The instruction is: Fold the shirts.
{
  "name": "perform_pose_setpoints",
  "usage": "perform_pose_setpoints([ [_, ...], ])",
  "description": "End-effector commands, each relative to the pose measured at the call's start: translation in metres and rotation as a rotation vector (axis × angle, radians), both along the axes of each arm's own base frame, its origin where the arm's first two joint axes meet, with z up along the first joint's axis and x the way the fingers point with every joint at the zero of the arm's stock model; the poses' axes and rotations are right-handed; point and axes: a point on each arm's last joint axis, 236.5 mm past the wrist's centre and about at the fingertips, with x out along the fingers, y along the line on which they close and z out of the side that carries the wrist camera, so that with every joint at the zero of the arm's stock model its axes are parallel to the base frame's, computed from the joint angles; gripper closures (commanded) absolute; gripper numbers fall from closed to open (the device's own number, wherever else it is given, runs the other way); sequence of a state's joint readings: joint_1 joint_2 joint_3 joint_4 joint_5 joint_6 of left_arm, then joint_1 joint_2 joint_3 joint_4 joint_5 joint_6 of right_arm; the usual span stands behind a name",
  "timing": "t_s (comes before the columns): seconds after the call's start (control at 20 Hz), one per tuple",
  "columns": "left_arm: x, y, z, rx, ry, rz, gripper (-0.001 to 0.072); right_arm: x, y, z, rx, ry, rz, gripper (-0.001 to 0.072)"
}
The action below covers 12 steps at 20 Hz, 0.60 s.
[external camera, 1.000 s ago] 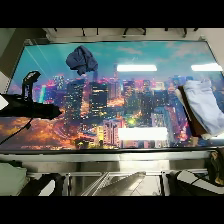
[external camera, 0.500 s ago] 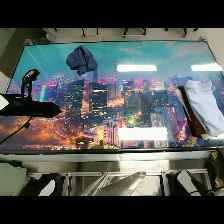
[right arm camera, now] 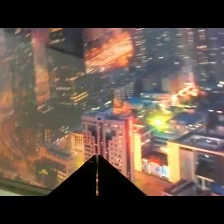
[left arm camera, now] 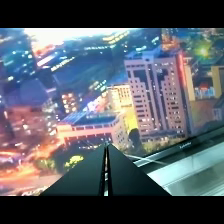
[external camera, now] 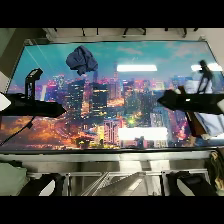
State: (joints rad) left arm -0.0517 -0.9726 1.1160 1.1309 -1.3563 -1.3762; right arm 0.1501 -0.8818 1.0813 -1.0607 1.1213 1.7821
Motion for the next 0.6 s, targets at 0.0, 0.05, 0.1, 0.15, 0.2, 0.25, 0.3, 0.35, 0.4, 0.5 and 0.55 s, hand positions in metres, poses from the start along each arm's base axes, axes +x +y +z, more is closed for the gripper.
perform_pose_setpoints([
  [0.0, -0.010, -0.022, 0.000, -0.003, 0.004, -0.071, 0.0694, -0.011, 0.085, -0.011, -0.002, -0.082, 0.194, 0.0687],
  [0.05, -0.013, -0.028, -0.001, 0.004, 0.003, -0.094, 0.0695, -0.012, 0.089, -0.017, -0.006, -0.067, 0.203, 0.0687],
  [0.1, -0.015, -0.033, 0.000, 0.003, 0.002, -0.110, 0.0695, -0.011, 0.090, -0.021, -0.004, -0.053, 0.201, 0.0687],
  [0.15, -0.017, -0.037, 0.000, 0.003, 0.002, -0.124, 0.0695, -0.010, 0.090, -0.024, -0.009, -0.047, 0.201, 0.0687],
  [0.2, -0.018, -0.040, 0.000, 0.003, 0.002, -0.133, 0.0694, -0.009, 0.090, -0.025, -0.009, -0.044, 0.201, 0.0687],
  [0.25, -0.019, -0.042, 0.000, 0.002, -0.001, -0.139, 0.0694, -0.009, 0.090, -0.025, -0.009, -0.042, 0.202, 0.0687],
  [0.3, -0.019, -0.042, 0.000, 0.001, -0.001, -0.140, 0.0694, -0.010, 0.090, -0.026, -0.010, -0.039, 0.203, 0.0687],
  [0.35, -0.019, -0.042, 0.000, 0.001, -0.002, -0.140, 0.0695, -0.010, 0.090, -0.026, -0.010, -0.040, 0.203, 0.0687],
  [0.4, -0.019, -0.042, 0.000, 0.001, -0.003, -0.139, 0.0694, -0.010, 0.090, -0.025, -0.010, -0.040, 0.203, 0.0687],
  [0.5, -0.018, -0.042, 0.000, 0.001, -0.003, -0.139, 0.0695, -0.009, 0.091, -0.027, -0.011, -0.036, 0.203, 0.0687],
  [0.55, -0.018, -0.042, 0.000, 0.001, -0.005, -0.138, 0.0694, -0.009, 0.091, -0.028, -0.012, -0.035, 0.203, 0.0687],
])
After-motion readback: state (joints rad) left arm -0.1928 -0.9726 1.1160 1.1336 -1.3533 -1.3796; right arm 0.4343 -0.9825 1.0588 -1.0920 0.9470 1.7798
